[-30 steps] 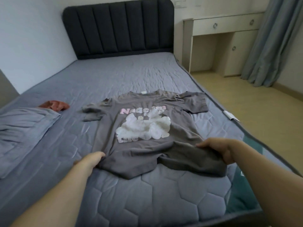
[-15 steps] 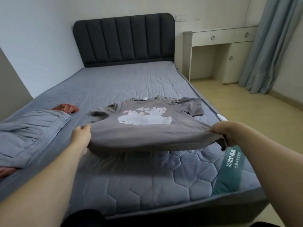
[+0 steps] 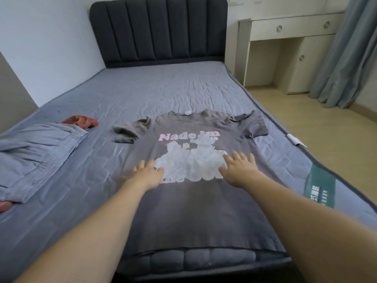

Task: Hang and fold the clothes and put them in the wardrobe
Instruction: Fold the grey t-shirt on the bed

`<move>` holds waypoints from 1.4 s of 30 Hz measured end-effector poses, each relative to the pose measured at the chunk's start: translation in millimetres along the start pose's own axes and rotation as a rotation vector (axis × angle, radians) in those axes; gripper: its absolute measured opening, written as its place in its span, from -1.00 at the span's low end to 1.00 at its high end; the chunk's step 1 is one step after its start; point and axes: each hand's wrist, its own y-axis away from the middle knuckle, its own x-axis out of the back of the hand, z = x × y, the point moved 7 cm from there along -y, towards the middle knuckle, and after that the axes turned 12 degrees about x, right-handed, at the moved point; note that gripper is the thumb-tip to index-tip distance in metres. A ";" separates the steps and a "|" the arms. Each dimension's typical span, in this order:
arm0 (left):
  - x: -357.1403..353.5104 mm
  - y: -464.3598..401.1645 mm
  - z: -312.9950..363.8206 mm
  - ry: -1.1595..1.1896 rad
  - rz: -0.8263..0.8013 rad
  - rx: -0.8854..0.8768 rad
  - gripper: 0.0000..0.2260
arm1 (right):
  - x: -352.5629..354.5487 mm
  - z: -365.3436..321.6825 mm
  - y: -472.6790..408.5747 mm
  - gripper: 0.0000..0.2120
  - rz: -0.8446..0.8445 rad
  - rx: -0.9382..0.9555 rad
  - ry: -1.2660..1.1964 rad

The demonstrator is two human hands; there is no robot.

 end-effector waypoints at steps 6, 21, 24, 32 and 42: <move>-61.8 -83.8 25.3 -0.009 0.095 -0.025 -0.35 | -63.0 -8.9 -108.1 -0.38 0.008 0.088 -0.057; -2.1 -318.9 167.3 0.014 0.227 -0.115 -0.31 | -42.8 80.0 -350.2 -0.23 0.198 -0.018 -0.053; -0.3 -369.4 196.1 -0.006 0.274 -0.167 -0.32 | -44.4 94.0 -401.1 -0.23 0.245 -0.013 -0.039; 50.4 -423.7 234.3 0.060 0.759 -0.234 -0.56 | 3.7 117.8 -460.5 -0.70 0.693 -0.006 -0.006; 66.4 -314.5 181.5 0.394 0.861 -0.590 -0.86 | 26.5 67.0 -351.8 -0.93 0.884 0.289 0.202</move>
